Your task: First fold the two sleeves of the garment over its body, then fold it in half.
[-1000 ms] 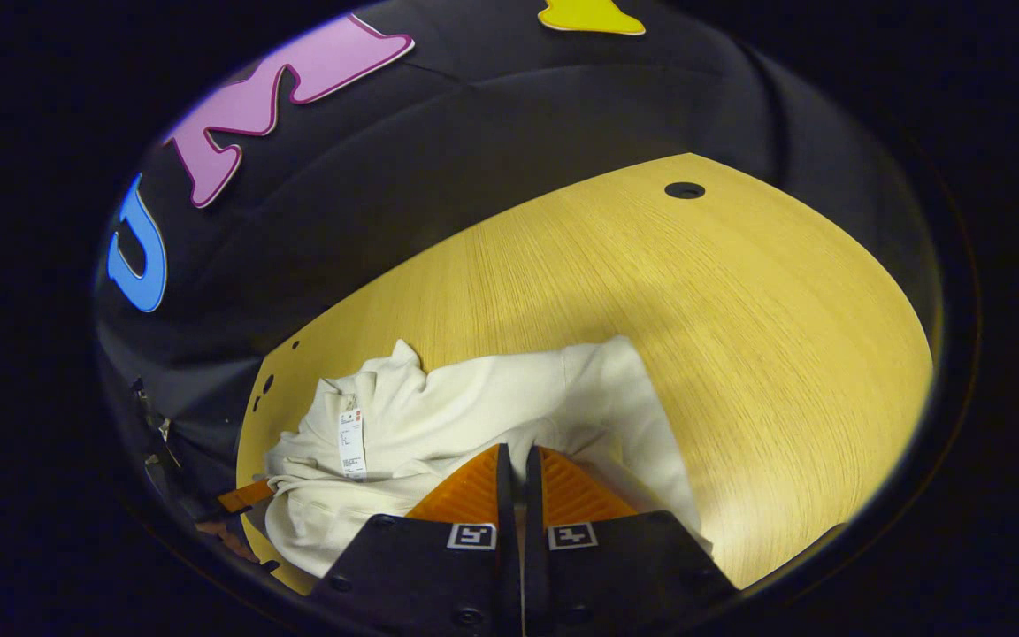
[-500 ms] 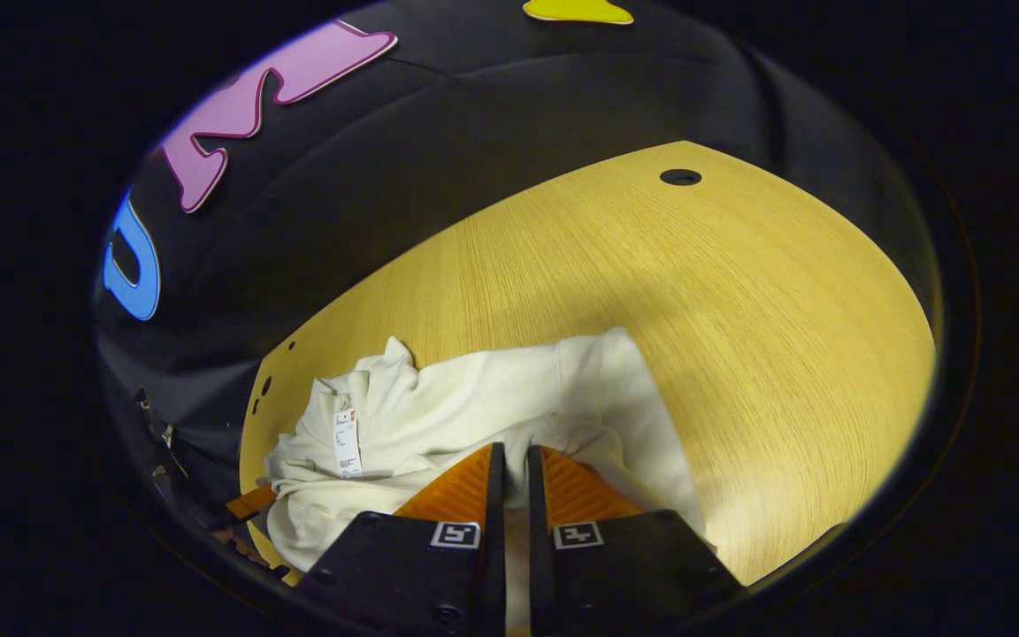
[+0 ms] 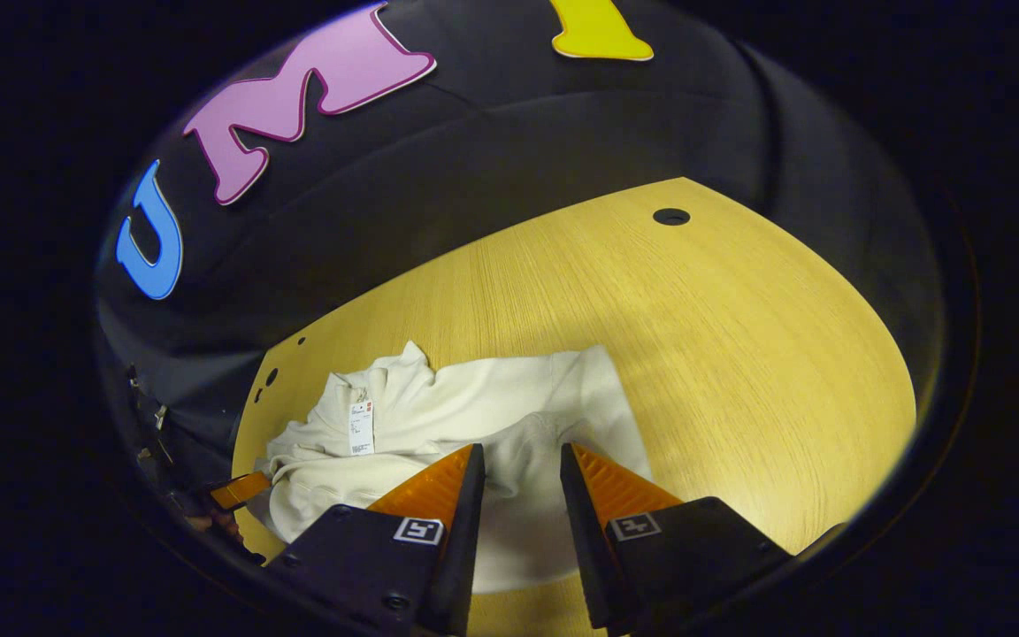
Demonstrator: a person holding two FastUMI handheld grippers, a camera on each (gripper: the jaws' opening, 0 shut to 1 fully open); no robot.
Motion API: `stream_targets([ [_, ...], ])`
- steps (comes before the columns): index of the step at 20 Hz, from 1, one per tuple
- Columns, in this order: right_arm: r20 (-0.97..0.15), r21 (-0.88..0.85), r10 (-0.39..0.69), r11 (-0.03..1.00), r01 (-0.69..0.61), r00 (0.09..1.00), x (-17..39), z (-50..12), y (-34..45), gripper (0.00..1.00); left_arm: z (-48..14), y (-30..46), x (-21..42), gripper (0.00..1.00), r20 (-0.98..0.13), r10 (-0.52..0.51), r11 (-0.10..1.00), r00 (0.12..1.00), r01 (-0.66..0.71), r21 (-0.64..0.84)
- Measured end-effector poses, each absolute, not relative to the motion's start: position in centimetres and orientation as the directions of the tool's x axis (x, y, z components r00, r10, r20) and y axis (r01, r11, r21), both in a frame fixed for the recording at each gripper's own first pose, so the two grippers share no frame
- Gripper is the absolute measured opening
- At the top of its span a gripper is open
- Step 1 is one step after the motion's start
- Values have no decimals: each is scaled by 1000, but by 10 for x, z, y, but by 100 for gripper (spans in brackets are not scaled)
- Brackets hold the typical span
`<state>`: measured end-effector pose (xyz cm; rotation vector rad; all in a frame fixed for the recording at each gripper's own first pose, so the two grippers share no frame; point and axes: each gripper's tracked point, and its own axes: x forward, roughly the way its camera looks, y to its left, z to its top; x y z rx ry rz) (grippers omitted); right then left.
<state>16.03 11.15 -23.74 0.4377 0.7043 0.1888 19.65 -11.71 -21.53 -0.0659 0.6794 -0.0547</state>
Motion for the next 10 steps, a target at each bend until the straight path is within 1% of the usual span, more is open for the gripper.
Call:
stream_targets([
  [1,-578,438,302,899,-23,758,157,-232,107,53,-211,-118,191,69,-620,-84,996,780,46,-78],
  [2,-571,435,301,900,-29,764,151,-226,105,70,-207,-118,185,73,-613,-94,995,785,60,-76],
  [3,-564,431,299,902,-34,770,146,-221,102,56,-201,-119,179,74,-604,-105,994,790,76,-75],
  [4,-558,427,298,904,-40,775,141,-216,100,59,-196,-120,172,75,-595,-116,993,795,90,-73],
  [5,-554,418,294,907,-46,779,136,-213,99,60,-191,-121,166,80,-585,-124,992,802,103,-69],
  [7,-539,410,296,910,-62,788,125,-202,98,60,-180,-118,155,84,-553,-134,991,822,120,-61],
  [10,-525,402,303,912,-82,795,108,-189,103,67,-169,-117,135,86,-532,-155,988,833,138,-72],
])
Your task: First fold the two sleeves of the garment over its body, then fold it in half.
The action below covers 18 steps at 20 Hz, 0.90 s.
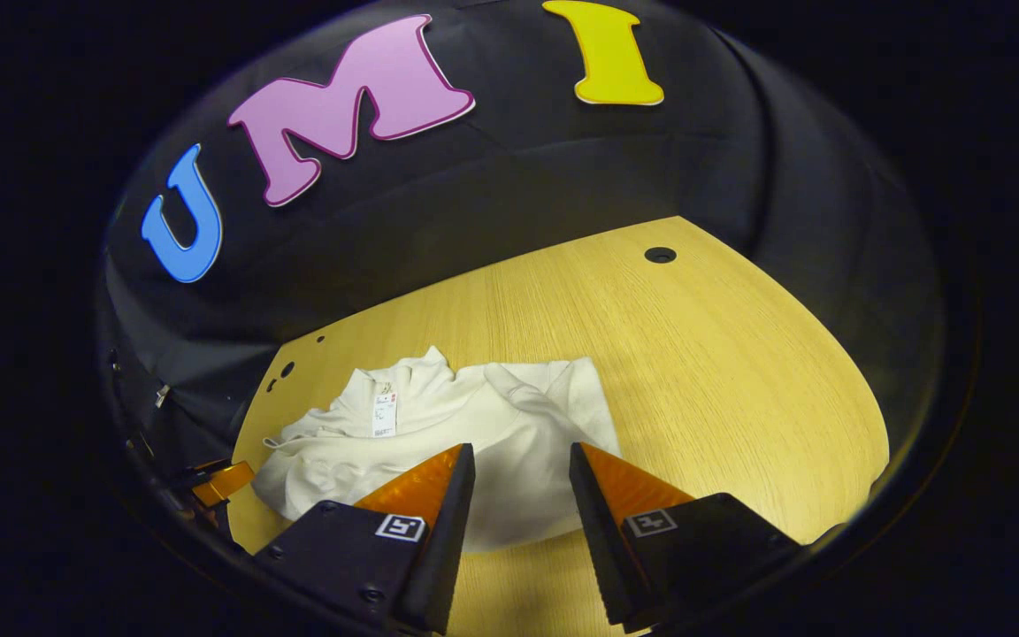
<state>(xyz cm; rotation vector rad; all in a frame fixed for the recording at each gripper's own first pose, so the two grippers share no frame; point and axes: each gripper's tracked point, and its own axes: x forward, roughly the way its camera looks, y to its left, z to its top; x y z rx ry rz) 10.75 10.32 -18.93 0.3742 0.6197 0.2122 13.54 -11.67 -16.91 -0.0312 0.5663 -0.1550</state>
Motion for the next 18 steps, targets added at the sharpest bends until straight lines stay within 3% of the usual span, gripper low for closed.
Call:
stream_targets([
  [6,-492,395,340,908,-143,802,78,-170,119,69,-156,-108,98,86,-491,-187,982,851,147,-120],
  [14,-444,407,393,889,-209,805,45,-152,138,71,-160,-116,55,90,-522,-219,973,825,143,-182],
  [18,-474,426,443,872,-242,761,17,-155,155,71,-160,-122,41,89,-524,-225,972,821,150,-183],
])
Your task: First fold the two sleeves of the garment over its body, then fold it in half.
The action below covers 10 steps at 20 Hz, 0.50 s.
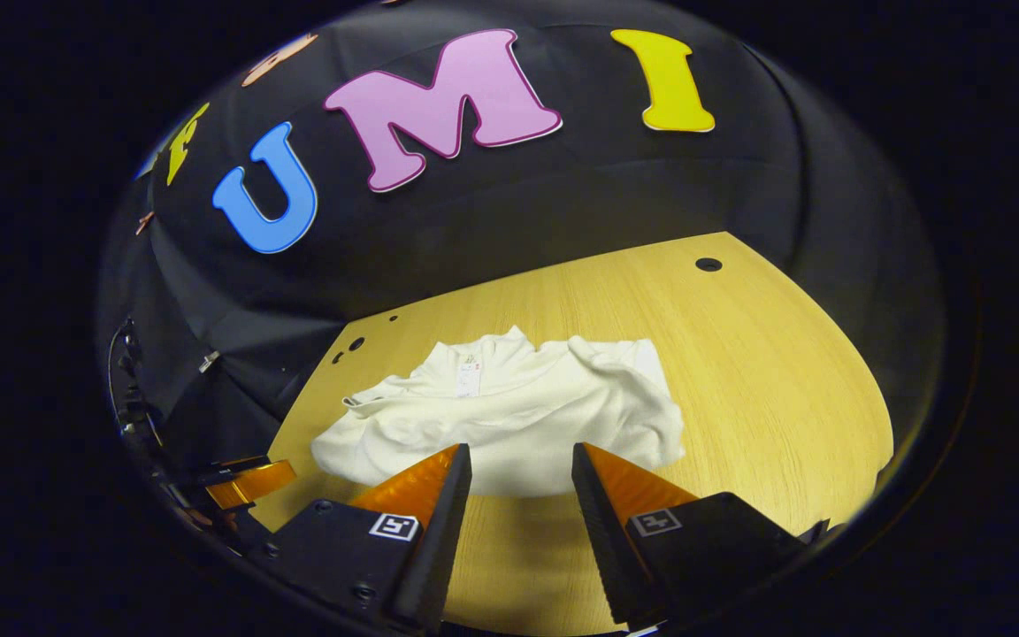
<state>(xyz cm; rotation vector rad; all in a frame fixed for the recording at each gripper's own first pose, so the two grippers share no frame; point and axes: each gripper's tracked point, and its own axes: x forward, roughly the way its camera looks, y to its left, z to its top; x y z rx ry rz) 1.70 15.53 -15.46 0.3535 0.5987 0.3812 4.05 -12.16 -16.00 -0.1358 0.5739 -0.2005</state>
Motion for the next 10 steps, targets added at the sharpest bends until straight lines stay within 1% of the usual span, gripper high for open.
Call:
stream_targets([
  [2,-499,432,460,867,-249,734,13,-162,161,71,-163,-126,33,90,-535,-233,970,812,158,-183],
  [6,-523,422,460,871,-251,717,15,-168,163,71,-171,-132,27,90,-554,-248,968,795,180,-174],
  [10,-519,416,465,870,-263,717,25,-164,167,71,-170,-133,27,90,-555,-252,966,793,175,-189],
])
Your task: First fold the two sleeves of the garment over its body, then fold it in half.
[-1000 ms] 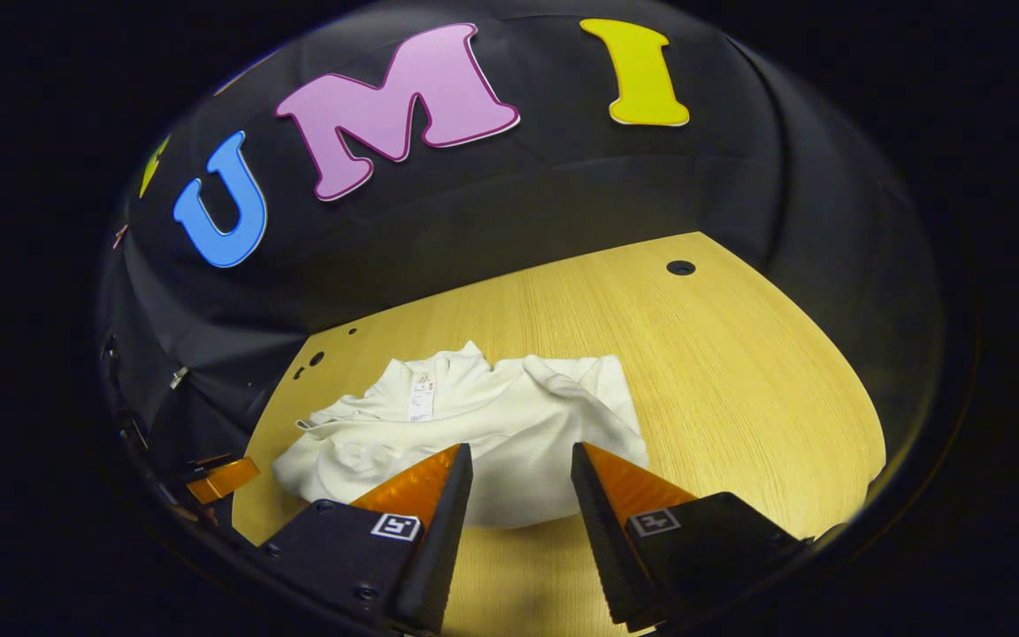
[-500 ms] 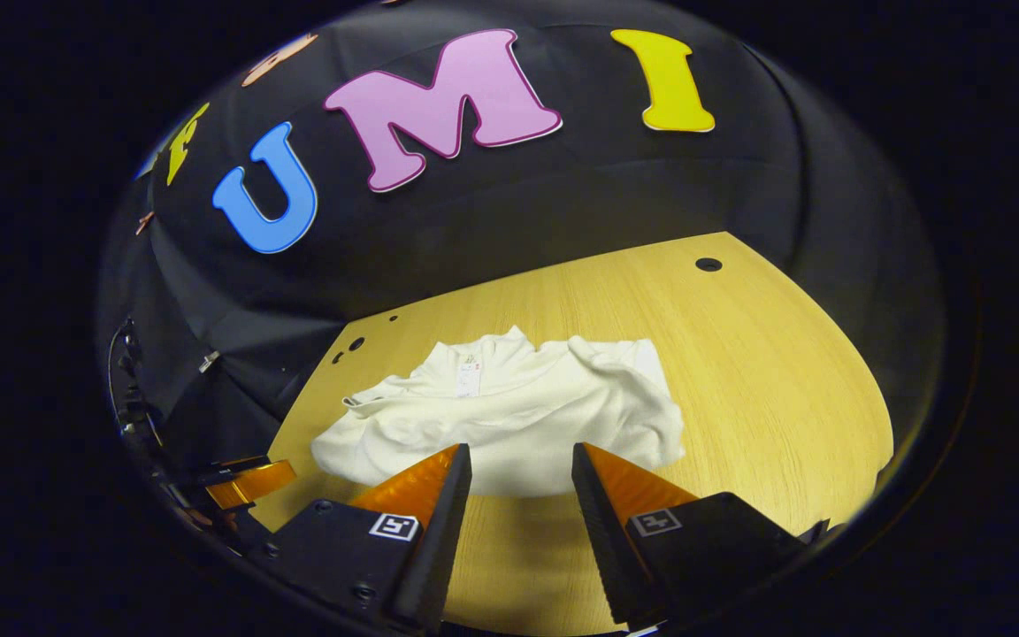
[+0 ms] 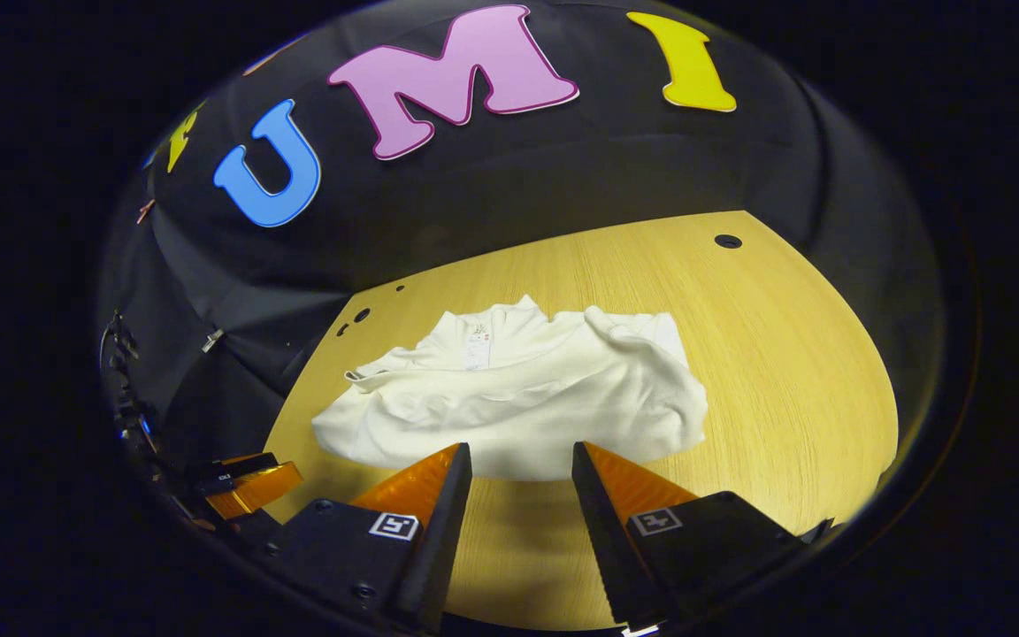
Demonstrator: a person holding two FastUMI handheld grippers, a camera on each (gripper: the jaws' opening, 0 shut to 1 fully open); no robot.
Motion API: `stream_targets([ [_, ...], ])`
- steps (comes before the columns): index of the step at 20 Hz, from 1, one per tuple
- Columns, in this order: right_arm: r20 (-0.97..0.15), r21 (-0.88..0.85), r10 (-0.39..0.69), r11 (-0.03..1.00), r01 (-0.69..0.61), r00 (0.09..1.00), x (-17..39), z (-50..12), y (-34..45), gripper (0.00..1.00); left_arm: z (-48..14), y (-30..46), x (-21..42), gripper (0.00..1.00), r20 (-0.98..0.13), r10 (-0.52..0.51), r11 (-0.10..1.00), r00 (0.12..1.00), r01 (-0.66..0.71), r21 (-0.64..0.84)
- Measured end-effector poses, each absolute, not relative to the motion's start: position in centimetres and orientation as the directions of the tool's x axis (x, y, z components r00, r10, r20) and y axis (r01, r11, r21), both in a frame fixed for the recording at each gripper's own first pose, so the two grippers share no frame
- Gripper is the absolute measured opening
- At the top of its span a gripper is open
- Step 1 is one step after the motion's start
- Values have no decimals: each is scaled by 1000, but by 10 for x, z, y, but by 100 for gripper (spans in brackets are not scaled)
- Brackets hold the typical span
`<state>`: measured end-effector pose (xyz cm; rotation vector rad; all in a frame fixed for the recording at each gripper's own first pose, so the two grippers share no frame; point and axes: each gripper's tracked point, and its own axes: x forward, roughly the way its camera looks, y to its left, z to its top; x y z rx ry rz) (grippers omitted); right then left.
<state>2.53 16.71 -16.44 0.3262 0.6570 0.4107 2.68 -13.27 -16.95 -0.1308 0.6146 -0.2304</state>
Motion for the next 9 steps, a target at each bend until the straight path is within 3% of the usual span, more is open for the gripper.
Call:
stream_targets([
  [9,-547,407,456,878,-253,702,24,-171,164,71,-172,-136,34,90,-559,-263,962,786,171,-212],
])
